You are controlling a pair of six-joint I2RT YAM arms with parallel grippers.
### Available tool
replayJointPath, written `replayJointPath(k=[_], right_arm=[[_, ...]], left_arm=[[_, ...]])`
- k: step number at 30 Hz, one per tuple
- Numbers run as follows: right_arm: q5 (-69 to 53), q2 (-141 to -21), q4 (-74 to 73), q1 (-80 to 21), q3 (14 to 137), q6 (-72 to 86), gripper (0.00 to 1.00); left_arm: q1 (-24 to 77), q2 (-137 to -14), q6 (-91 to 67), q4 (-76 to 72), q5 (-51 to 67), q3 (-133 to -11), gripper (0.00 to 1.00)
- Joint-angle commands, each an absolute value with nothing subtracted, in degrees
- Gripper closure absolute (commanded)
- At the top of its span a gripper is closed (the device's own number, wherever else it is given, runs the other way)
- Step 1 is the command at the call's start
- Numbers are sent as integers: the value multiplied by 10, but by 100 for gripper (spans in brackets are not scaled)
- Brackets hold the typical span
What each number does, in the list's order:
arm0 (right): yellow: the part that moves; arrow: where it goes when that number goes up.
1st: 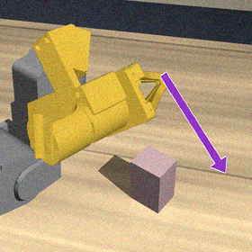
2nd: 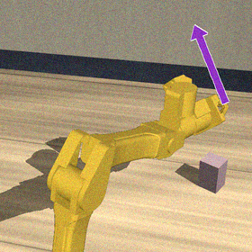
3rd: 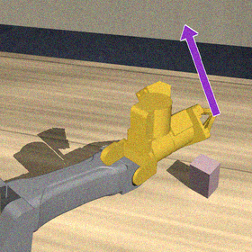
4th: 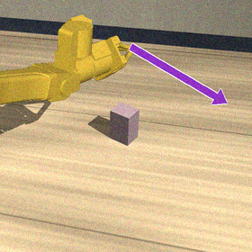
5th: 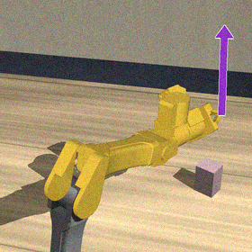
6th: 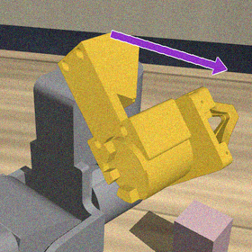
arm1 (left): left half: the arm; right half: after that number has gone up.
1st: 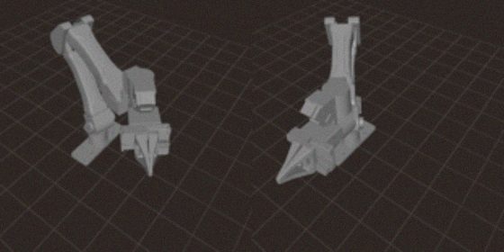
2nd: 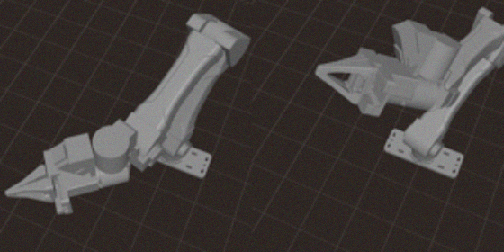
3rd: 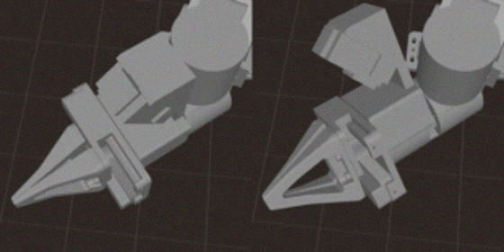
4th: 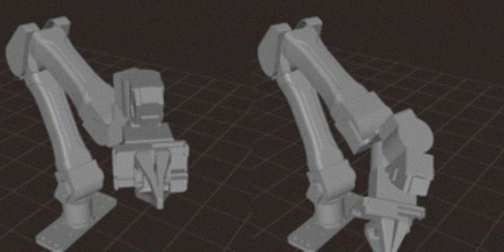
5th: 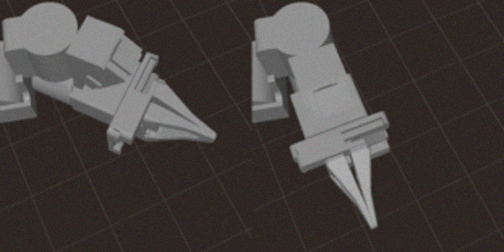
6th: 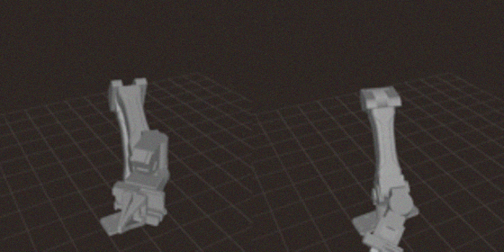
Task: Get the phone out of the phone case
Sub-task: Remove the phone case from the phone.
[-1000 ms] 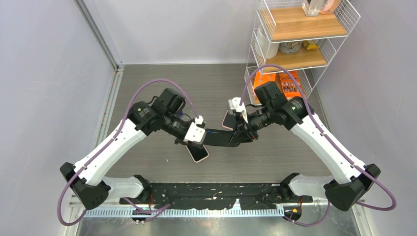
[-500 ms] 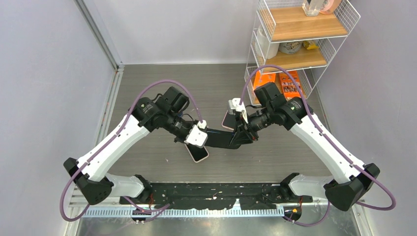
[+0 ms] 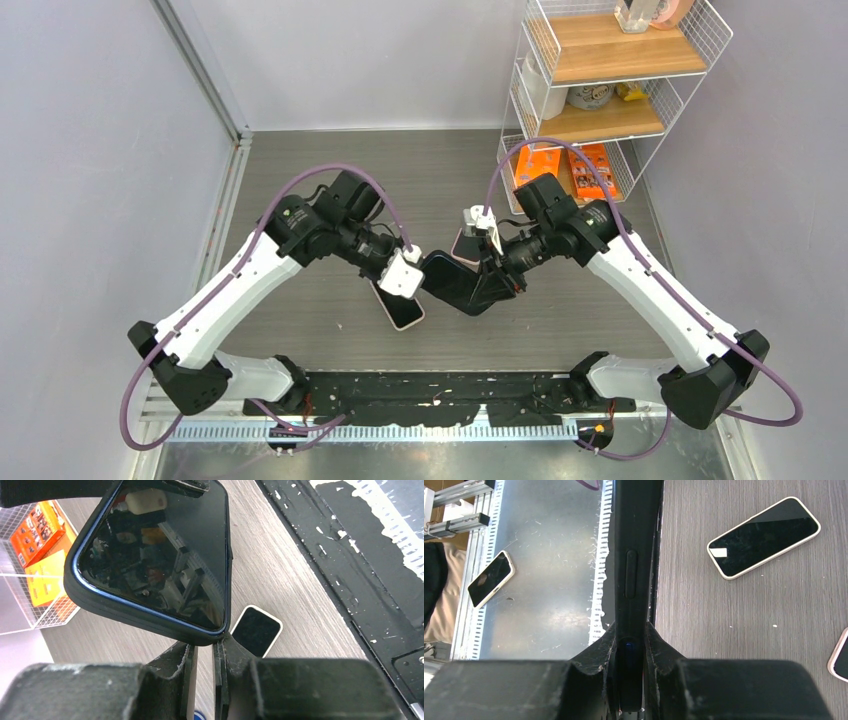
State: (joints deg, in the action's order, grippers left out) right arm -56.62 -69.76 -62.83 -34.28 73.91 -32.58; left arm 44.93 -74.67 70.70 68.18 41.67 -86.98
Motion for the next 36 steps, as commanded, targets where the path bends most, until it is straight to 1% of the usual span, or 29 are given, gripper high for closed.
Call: replayJointPath(k=[1, 4, 5, 7, 10, 12, 14, 16, 17, 19, 23, 28, 32, 34, 36], right_arm=[[-596, -682, -569, -352, 751, -314, 95], [-579, -669, -567, -347, 752, -313, 95], [-570, -666, -564, -346, 752, -311, 95], [-558, -658, -561, -345, 752, -310, 95], [-540, -651, -561, -344, 755, -308, 95], [-530, -648, -561, -344, 759, -308, 95], [-521, -647, -561, -344, 763, -309, 95], [-513, -649, -563, -344, 767, -311, 95], [-509, -649, -564, -344, 770, -315, 94], [-505, -650, -565, -344, 773, -318, 94], [-500, -654, -562, -345, 778, -314, 95], [-497, -659, -557, -345, 782, -309, 95], [-497, -662, -556, -346, 782, -308, 95], [-497, -664, -556, -346, 781, -308, 95], [-495, -664, -554, -346, 781, -306, 95]], left_arm=[[463, -742, 725, 600, 424, -866, 100], [460, -723, 717, 611, 399, -842, 100], [457, -715, 712, 611, 391, -831, 98], [449, -700, 701, 612, 376, -813, 92], [435, -676, 688, 617, 363, -793, 72], [421, -656, 678, 623, 369, -782, 49], [406, -640, 659, 623, 388, -774, 33], [393, -628, 632, 620, 412, -773, 8], [390, -624, 613, 612, 421, -774, 1], [388, -618, 556, 585, 430, -779, 0], [388, -626, 383, 491, 430, -792, 0], [391, -657, 189, 400, 487, -803, 1], [398, -687, 72, 331, 505, -808, 9], [403, -700, 44, 309, 515, -811, 17], [414, -708, 33, 304, 517, -812, 21]])
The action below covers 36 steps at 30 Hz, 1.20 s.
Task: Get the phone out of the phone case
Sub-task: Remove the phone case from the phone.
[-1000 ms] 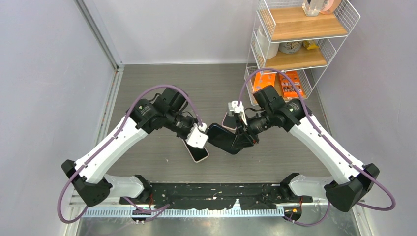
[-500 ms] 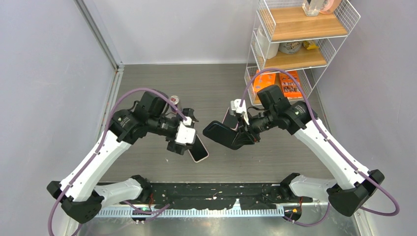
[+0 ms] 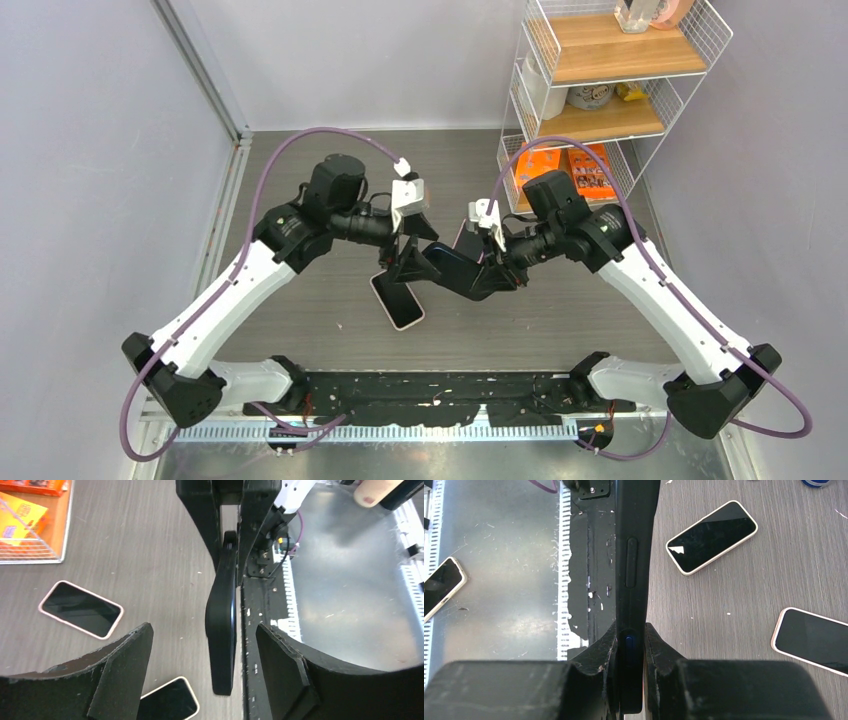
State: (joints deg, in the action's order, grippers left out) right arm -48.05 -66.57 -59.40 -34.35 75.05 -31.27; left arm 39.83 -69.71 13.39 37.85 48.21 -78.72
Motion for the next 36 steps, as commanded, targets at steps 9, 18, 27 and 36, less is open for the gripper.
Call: replayJointPath(k=[9, 18, 27, 36], right_arm=[[-495, -673, -552, -347, 782, -302, 95], [-505, -684, -555, -347, 795, -298, 95], [-481, -676, -540, -337, 800, -265, 40], [-519, -669, -490, -282, 803, -215, 14]], left_arm=[[441, -726, 39, 294, 512, -807, 61], [446, -718, 117, 330, 499, -791, 100], [406, -663, 78, 242, 486, -750, 100], [314, -612, -72, 127, 526, -743, 100]])
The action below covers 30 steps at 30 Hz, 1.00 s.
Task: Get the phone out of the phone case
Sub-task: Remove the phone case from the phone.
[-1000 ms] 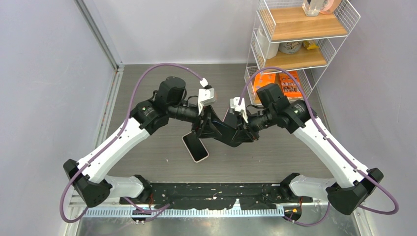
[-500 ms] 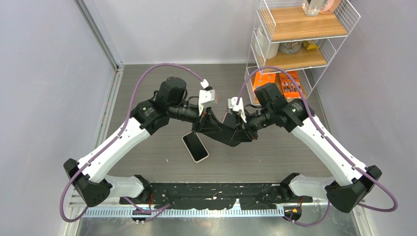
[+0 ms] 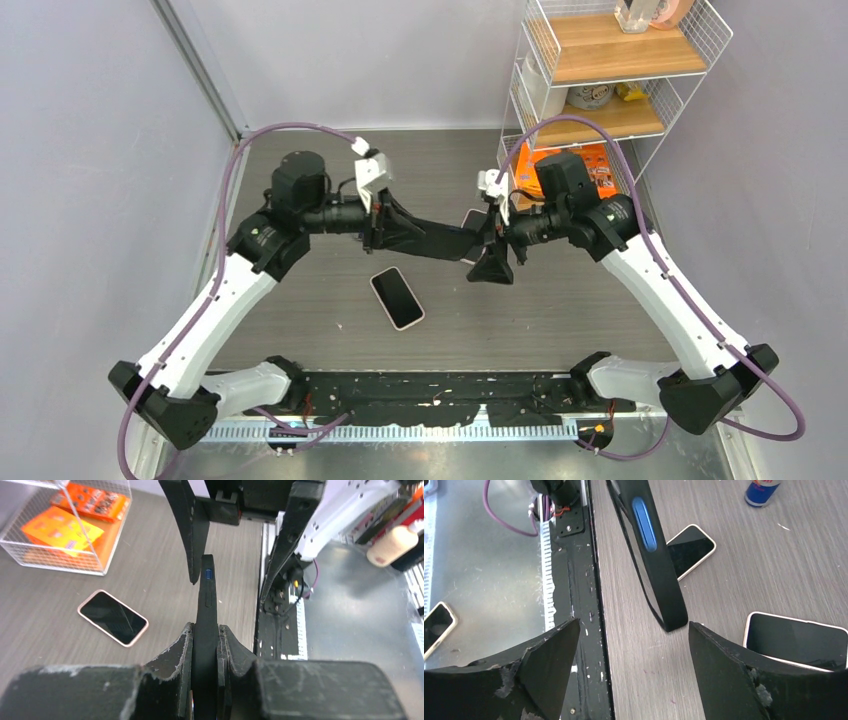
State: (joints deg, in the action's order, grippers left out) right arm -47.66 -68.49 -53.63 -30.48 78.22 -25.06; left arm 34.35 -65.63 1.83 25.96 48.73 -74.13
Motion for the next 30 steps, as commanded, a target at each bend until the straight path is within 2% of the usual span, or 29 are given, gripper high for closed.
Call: replayJointPath(k=[1, 13, 16, 17, 18, 19, 20, 21, 23, 25, 28, 30], right_arm=[[-527, -668, -473, -275, 803, -204, 14], [-609, -689, -364, -266, 807, -121, 17], [-633, -694, -350, -266, 805, -106, 32], [-640, -696, -347, -266, 802, -103, 42], [-644, -699, -343, -266, 797, -99, 47], [-649, -700, -341, -266, 794, -97, 59], [-651, -701, -340, -266, 791, -96, 66], [-653, -702, -340, -266, 790, -95, 82], [-650, -700, -343, -266, 790, -101, 93], [-639, -696, -366, -266, 801, -129, 94], [-597, -697, -441, -268, 838, -185, 94], [-566, -703, -496, -276, 860, -232, 94]], left_arm=[[306, -607, -91, 110, 528, -738, 100], [298, -587, -213, -31, 547, -664, 100], [298, -591, -244, -73, 546, -646, 100], [298, -592, -256, -89, 545, -640, 100], [298, -593, -265, -106, 545, -635, 100], [298, -595, -272, -115, 544, -633, 100], [299, -596, -275, -120, 544, -631, 100], [299, -597, -276, -120, 543, -629, 100], [298, -596, -271, -114, 544, -626, 100], [298, -593, -224, -72, 551, -631, 99], [299, -589, -91, 72, 553, -658, 73], [299, -590, 0, 168, 549, -678, 51]])
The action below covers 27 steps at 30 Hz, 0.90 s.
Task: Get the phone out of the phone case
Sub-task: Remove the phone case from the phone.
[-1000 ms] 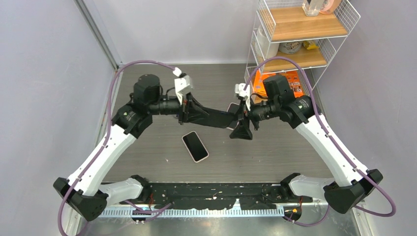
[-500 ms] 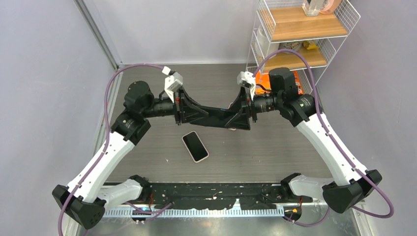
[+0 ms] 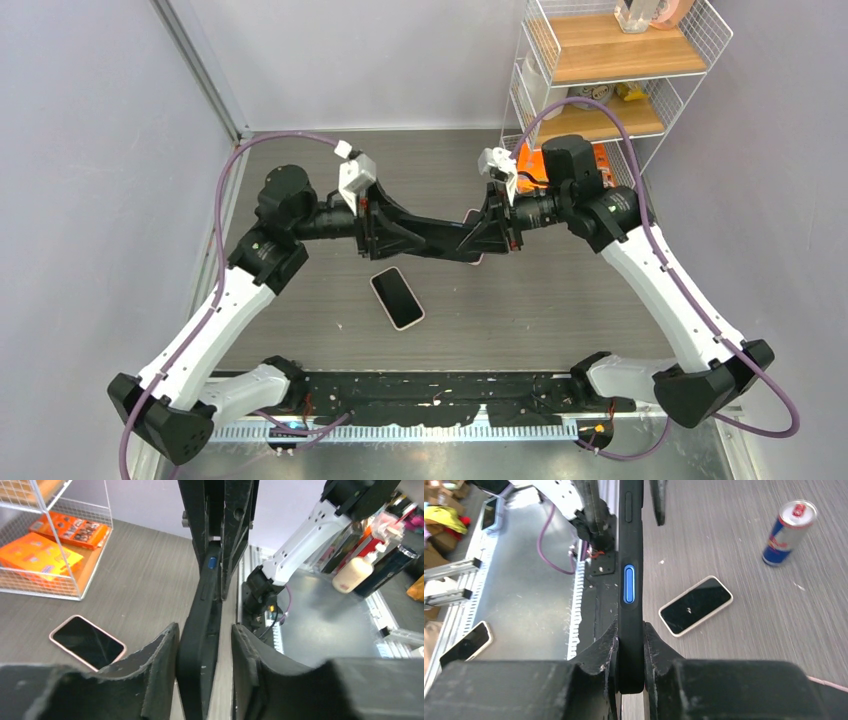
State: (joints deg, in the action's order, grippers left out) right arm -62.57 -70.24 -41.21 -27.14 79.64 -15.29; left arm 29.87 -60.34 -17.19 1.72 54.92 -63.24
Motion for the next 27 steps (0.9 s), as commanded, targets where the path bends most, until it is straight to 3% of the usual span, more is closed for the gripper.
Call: replayJointPath(k=[1, 4, 8, 14, 19, 27], right_arm=[[-554, -707, -515, -286, 868, -261, 94], [-506, -720, -577, -307, 889, -306, 95], [-456, -727, -601, -346, 897, -326, 95], [-419, -735, -612, -384, 905, -332, 95], [-416, -730, -608, -385, 907, -330, 95], [-422, -717, -592, -386, 887, -322, 95]], left_arm=[[299, -591, 40, 207, 544, -687, 41], [305, -607, 147, 323, 530, -730, 19], [342, -648, 263, 455, 481, -793, 6], [404, -702, 321, 522, 433, -824, 5], [424, -737, 326, 538, 433, -823, 15], [428, -765, 307, 523, 447, -829, 55]])
